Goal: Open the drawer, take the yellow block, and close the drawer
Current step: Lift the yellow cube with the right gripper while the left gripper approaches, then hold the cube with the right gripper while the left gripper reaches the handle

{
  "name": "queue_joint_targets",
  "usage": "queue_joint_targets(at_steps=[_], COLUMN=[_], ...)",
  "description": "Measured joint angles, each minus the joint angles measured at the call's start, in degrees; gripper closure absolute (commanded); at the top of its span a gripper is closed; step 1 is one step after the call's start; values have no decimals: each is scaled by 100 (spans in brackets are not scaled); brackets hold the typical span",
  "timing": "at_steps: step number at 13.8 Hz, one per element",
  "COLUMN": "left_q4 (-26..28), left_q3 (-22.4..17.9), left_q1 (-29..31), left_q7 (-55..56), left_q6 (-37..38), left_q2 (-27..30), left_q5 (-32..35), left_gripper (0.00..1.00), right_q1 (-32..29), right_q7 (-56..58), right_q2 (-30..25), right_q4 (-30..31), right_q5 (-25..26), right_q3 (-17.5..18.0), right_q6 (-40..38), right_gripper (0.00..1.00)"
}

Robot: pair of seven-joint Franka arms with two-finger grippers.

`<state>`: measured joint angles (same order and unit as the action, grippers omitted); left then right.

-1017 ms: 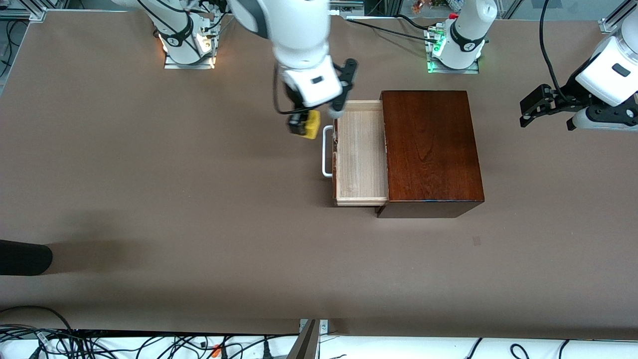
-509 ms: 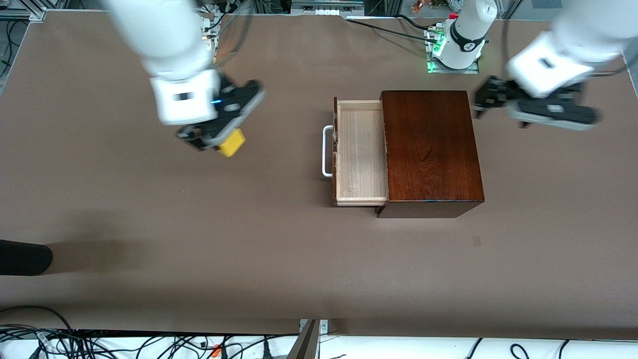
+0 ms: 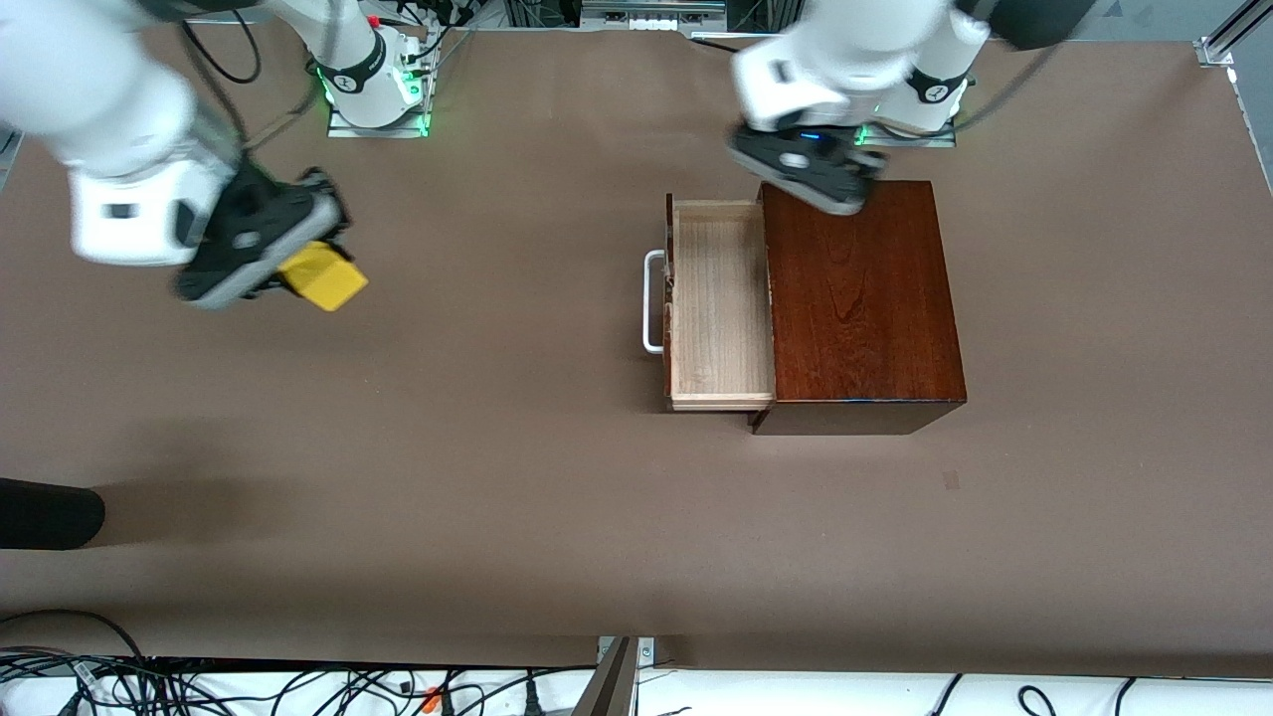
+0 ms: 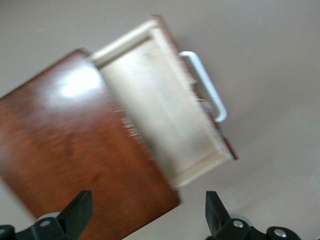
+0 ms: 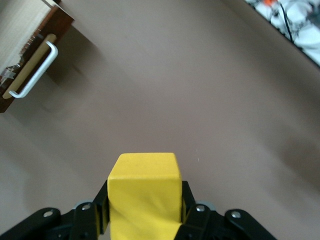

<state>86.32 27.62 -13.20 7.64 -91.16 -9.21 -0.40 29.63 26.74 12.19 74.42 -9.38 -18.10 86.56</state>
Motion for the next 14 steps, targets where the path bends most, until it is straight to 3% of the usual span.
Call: queue_joint_targets(at_steps=[3,7,10,14], left_q4=[-185,-584,-824,-907], left_q3=[82,81,42,11], left_q1=[-740,-1581,-1693,-1691], left_q7=[-4,-620,-1822,-3209], left_q6=[-462,-720,-1082,-1367], left_q2=[-496,-1219,-1839,-2508], left_q5=[136,691,859,1628], left_gripper=[0,0,0,0], right_q1=[-709,-1204,-1436,-1705], right_q7=[0,-345,-1033,-2016], right_q2=[-497,-760,-777,-748], right_q4=[717,1521,2101,3010], right_q5=[1,143,363,429], right_q3=[204,352,700,1089], right_q6=[4,222,718,1733], right_gripper=[87,87,88,88])
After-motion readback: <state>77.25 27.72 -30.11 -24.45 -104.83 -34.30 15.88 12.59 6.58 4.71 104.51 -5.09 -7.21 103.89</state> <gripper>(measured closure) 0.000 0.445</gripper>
